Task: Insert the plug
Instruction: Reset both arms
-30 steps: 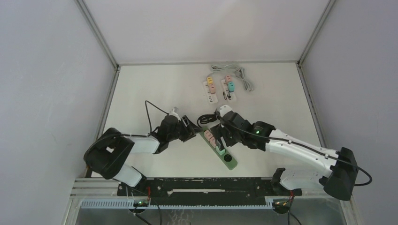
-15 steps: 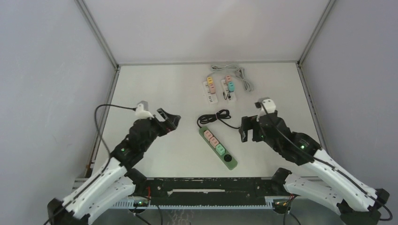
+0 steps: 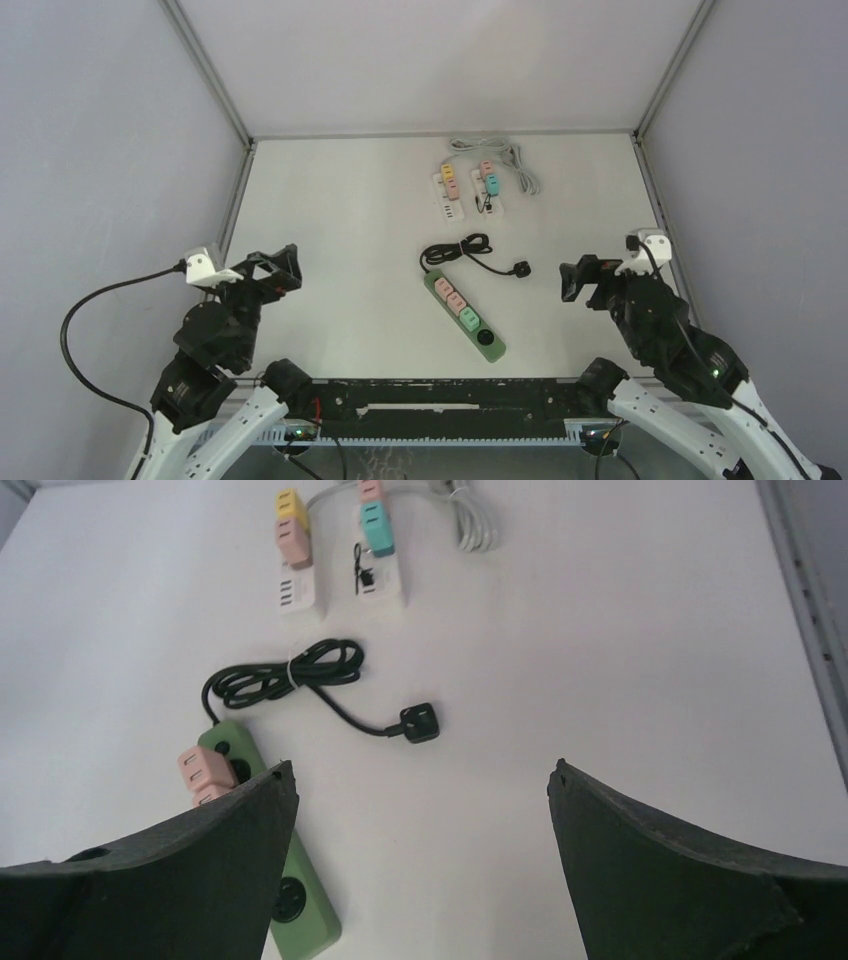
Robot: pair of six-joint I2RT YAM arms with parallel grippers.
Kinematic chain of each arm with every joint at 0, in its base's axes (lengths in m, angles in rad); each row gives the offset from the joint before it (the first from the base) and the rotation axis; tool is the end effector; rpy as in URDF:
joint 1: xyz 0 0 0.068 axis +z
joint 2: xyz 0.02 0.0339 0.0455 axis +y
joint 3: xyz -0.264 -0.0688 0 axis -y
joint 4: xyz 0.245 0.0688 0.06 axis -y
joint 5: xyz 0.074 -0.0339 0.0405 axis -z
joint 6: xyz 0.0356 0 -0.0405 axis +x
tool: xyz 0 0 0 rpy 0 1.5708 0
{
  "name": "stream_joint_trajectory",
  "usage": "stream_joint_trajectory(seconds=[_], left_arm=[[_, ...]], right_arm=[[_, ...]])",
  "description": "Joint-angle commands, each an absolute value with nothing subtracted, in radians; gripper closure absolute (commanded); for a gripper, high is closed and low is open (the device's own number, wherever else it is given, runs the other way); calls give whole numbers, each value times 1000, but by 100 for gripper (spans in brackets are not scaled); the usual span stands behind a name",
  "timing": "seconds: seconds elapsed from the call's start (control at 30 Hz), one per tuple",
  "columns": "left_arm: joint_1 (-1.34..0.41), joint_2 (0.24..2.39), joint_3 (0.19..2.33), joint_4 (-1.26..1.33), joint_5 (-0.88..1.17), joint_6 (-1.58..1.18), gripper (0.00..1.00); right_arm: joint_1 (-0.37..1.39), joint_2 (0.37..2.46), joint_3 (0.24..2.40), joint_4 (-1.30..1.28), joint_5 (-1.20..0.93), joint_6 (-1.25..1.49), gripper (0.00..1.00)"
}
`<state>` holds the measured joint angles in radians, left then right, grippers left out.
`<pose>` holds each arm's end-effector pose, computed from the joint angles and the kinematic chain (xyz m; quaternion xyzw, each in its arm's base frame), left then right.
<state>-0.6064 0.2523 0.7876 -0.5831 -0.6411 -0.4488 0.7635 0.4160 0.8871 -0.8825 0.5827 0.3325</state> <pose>0.0507 -0.0092 0.3511 -0.1627 0.7019 -0.1326 0.6806 0.0603 0.0306 0.3434 -0.0177 0.8165 0.0682 0.5731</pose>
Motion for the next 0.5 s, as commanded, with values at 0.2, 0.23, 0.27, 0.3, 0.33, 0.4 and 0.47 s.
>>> stream_joint_trajectory(seconds=[0.2,0.23,0.27,0.3,0.33,0.4,0.47], left_arm=[[-592,188,677,-497,-771,-264,0],[-591,190,674,-498,-774,-263,0],[-590,191,671,-499,-773,-261,0],[-589,196,669,-501,-771,-263,0],[-588,200,669,-504,-768,-264,0],[-586,206,670,-507,-765,-271,0],[-581,208,670,-507,-758,-272,0]], right_arm=[[742,204,769,-803,743,333,0],[742,193,762,-802,747,334,0],[742,186,755,-800,748,333,0],[742,183,751,-799,746,332,0],[743,185,750,-799,746,331,0],[742,190,750,-798,746,329,0],[741,199,750,-797,746,329,0]])
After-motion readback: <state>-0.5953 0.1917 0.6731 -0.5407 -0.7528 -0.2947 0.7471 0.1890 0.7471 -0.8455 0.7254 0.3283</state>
